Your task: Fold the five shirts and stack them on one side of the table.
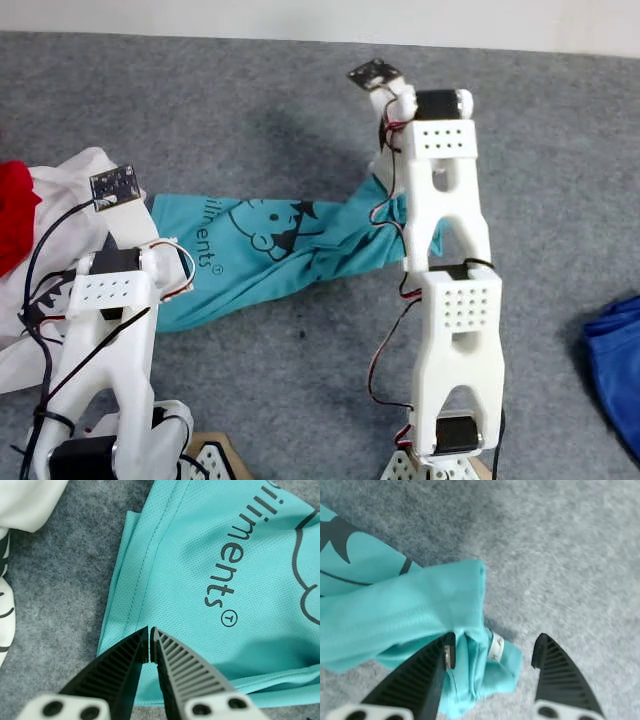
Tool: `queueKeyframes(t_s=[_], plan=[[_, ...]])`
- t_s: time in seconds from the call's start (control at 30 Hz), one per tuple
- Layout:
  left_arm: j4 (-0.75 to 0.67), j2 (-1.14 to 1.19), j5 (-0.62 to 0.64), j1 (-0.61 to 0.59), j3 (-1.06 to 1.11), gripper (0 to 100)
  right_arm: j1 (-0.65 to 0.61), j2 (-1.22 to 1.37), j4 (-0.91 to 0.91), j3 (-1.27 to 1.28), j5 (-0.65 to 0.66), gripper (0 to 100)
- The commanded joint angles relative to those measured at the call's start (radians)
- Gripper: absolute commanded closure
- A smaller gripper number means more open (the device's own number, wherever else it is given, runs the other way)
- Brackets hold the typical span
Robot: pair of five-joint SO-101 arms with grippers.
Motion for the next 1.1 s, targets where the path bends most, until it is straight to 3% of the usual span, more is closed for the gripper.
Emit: queueKeyframes(t_s=[0.0, 0.27, 0.53, 0.6, 0.73, 1.07], plan=[[-0.017, -0.012, 0.002, 0.015, -0.004, 96, 0.016, -0.191, 0.018, 0.116, -0.011, 74.8], [-0.017, -0.012, 0.002, 0.015, -0.004, 96, -0.019, -0.730, -0.024, 0.757, 0.031, 74.8], [-0.017, -0.012, 0.002, 0.015, -0.004, 96, -0.108, -1.118, -0.470, 1.457, -0.074, 75.2], [-0.017, -0.012, 0.002, 0.015, -0.002, 96, -0.153, -1.139, -0.587, 1.537, -0.135, 79.6], [-0.017, -0.012, 0.002, 0.015, 0.004, 96, -0.265, -1.101, -0.714, 1.586, -0.189, 97.7], [-0.058, -0.012, 0.002, 0.015, 0.024, 96, -0.318, -1.001, -0.773, 1.613, -0.196, 99.0]])
